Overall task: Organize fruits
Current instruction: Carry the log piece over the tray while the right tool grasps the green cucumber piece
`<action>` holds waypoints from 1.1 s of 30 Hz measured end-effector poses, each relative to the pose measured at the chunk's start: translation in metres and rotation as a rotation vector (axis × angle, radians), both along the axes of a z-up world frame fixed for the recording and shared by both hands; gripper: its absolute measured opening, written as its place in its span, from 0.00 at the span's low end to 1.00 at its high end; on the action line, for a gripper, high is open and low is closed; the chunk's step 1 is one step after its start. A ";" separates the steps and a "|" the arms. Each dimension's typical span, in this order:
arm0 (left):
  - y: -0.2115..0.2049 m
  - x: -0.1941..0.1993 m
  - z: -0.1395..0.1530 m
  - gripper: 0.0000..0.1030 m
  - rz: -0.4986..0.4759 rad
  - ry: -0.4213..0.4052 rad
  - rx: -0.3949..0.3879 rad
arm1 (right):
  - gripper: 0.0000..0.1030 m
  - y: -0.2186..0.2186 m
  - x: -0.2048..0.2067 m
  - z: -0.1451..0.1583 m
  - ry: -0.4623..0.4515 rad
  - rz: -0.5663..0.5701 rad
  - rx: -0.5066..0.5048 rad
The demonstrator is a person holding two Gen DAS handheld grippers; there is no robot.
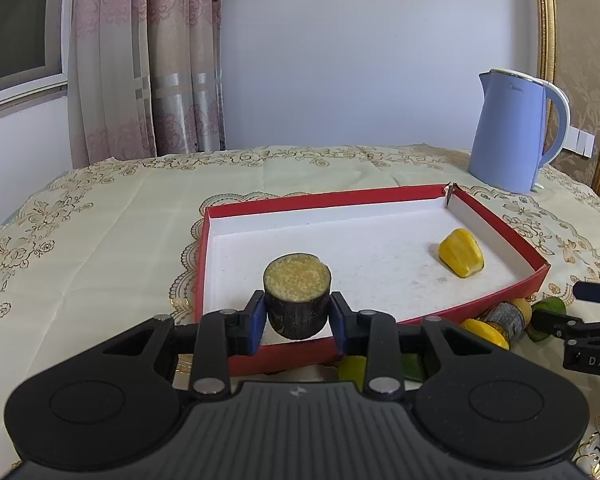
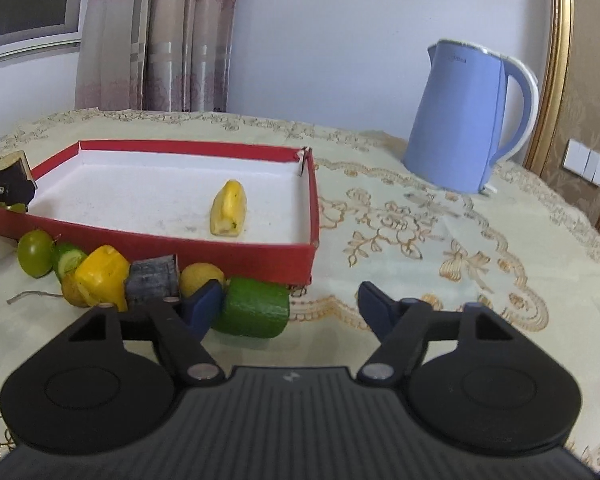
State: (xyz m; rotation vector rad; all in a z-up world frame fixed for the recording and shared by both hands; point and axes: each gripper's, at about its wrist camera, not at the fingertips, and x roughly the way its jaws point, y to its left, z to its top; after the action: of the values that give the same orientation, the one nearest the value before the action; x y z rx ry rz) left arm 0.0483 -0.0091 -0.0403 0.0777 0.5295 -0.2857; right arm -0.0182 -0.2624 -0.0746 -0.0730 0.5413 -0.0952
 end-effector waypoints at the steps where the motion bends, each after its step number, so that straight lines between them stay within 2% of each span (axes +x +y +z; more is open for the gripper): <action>1: 0.000 0.000 0.000 0.32 0.001 0.000 -0.001 | 0.66 -0.001 0.001 -0.002 0.010 0.000 0.007; 3: 0.001 0.000 -0.001 0.32 0.001 0.002 -0.002 | 0.58 -0.001 0.005 -0.005 0.028 0.001 0.022; 5: 0.001 0.000 -0.002 0.32 0.001 0.006 -0.003 | 0.54 0.002 0.008 -0.007 0.035 0.010 0.018; 7: 0.003 -0.001 -0.002 0.32 0.003 0.006 -0.003 | 0.33 0.004 0.009 -0.007 0.036 0.024 0.024; 11: 0.005 0.000 -0.002 0.32 0.013 0.011 -0.006 | 0.32 0.004 0.006 -0.007 0.021 0.008 0.034; 15: 0.006 0.000 -0.001 0.32 0.021 0.011 -0.006 | 0.32 -0.003 -0.004 -0.002 -0.033 -0.015 0.064; 23: 0.001 0.002 0.010 0.32 0.022 0.001 -0.011 | 0.32 -0.010 -0.021 0.005 -0.144 -0.079 0.061; 33: -0.014 0.045 0.007 0.32 0.065 0.040 0.010 | 0.32 -0.014 -0.022 0.006 -0.149 -0.092 0.084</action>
State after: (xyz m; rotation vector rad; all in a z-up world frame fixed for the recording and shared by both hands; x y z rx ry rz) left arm 0.0931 -0.0232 -0.0337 0.0644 0.5720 -0.2213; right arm -0.0407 -0.2760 -0.0690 0.0404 0.3993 -0.1663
